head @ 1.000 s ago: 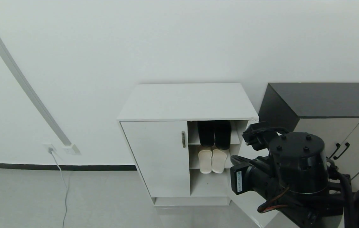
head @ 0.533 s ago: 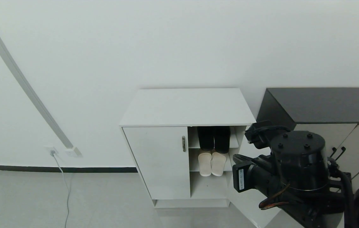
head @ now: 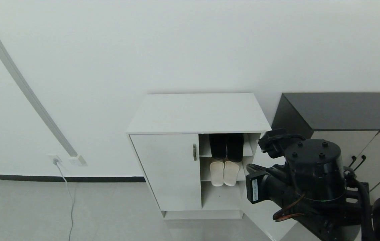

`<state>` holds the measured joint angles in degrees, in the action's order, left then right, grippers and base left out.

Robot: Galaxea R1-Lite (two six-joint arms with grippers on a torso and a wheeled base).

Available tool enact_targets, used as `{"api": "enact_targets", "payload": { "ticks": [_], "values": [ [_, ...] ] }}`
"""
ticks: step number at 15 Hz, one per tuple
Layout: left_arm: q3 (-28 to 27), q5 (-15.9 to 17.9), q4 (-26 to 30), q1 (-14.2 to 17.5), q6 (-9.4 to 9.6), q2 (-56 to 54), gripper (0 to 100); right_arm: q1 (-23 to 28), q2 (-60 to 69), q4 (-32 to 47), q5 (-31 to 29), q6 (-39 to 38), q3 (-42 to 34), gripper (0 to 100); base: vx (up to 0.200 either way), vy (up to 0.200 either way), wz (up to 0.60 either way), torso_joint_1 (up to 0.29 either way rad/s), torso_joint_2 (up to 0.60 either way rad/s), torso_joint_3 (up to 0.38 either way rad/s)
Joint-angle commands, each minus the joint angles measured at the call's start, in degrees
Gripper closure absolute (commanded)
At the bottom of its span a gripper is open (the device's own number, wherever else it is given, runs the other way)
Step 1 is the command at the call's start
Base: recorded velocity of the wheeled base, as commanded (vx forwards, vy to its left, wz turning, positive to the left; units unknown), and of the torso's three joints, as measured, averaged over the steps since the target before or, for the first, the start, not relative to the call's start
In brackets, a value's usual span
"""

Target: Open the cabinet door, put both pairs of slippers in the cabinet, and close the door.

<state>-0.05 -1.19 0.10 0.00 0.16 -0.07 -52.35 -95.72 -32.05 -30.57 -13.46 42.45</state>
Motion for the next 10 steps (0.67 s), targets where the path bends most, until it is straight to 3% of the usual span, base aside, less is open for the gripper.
{"api": "enact_targets", "payload": {
  "ticks": [1,9,10],
  "values": [
    [0.0,0.0,0.0,0.0,0.02,0.1,100,0.0,-0.3,0.0,0.0,0.0,0.0,100,0.0,0.0,0.0,0.0,0.0,0.0],
    [0.0,0.0,0.0,0.0,0.02,0.1,100,0.5,-0.4,0.0,0.0,0.2,-0.3,100,0.0,0.0,-0.6,0.007,0.0,0.001],
    [0.0,0.0,0.0,0.0,0.02,0.1,100,0.6,-0.4,0.0,0.0,0.2,-0.3,100,0.0,0.0,0.0,0.0,0.0,0.0]
  ]
}}
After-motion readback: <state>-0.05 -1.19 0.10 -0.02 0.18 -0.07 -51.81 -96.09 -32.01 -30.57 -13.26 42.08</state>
